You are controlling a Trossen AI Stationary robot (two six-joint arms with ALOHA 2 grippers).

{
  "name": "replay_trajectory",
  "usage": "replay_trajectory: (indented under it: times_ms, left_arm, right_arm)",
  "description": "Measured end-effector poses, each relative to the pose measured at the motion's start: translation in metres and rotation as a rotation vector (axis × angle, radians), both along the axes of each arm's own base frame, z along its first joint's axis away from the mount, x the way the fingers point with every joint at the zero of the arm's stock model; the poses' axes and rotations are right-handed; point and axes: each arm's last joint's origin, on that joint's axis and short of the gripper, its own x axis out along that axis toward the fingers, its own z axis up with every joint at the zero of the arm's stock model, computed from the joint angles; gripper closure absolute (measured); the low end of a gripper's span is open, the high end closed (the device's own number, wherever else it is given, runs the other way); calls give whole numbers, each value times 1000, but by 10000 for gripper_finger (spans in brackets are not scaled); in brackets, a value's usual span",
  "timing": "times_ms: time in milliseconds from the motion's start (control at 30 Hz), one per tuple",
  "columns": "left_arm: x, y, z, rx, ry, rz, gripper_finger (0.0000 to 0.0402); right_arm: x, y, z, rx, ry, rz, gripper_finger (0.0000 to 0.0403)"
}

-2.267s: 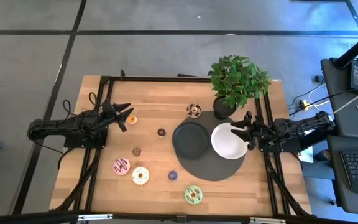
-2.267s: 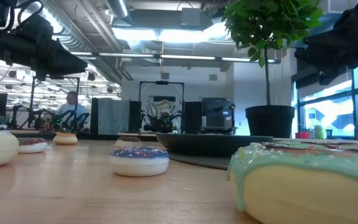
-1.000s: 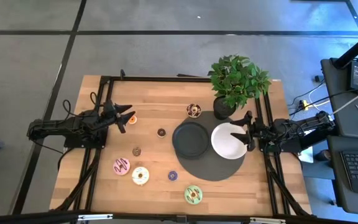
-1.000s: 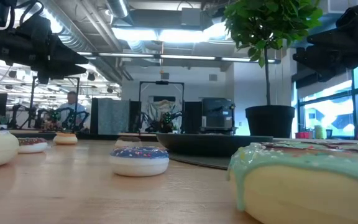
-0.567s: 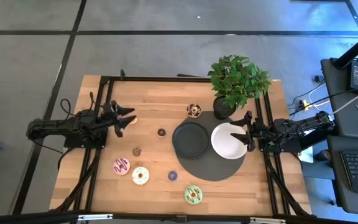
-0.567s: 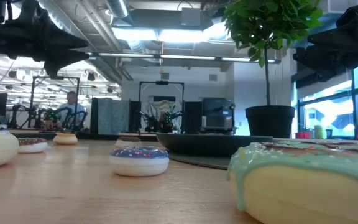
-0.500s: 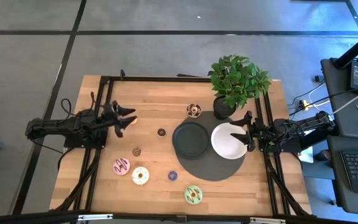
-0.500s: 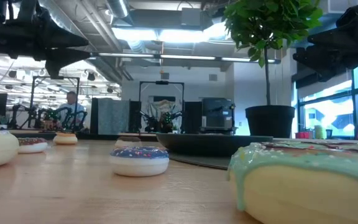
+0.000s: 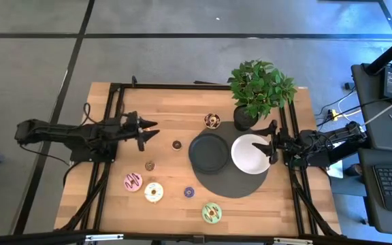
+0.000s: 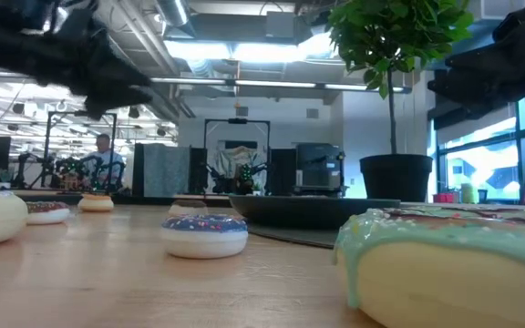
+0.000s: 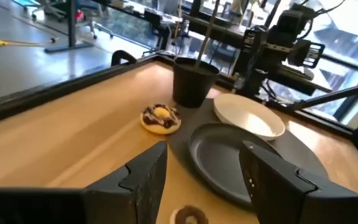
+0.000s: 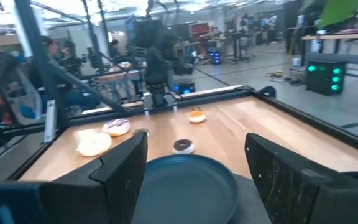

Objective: Pick & Place donuts
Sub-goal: Put the large black donut on the black plate

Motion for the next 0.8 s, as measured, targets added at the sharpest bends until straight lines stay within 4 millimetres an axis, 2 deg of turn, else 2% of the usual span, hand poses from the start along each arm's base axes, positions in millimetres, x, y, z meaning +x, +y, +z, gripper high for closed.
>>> replay_trajectory:
  times_ms: [167, 300, 400, 567, 800]
  left_arm:
    - [42, 9, 32, 81, 148, -5, 206]
    - [89, 22, 42, 147, 268, -13, 206]
    - [125, 32, 36, 171, 358, -28, 206]
    - [180, 43, 14, 232, 472, -148, 206]
    - [241, 53, -6, 219, 499, -170, 206]
  right_arm:
    - [0, 0, 0, 2, -2, -12, 132]
    - [0, 0, 0, 2, -3, -12, 132]
    - [0, 0, 0, 3, -3, -12, 132]
    - [0, 0, 0, 5, -4, -11, 132]
    - [0, 0, 0, -16, 0, -12, 132]
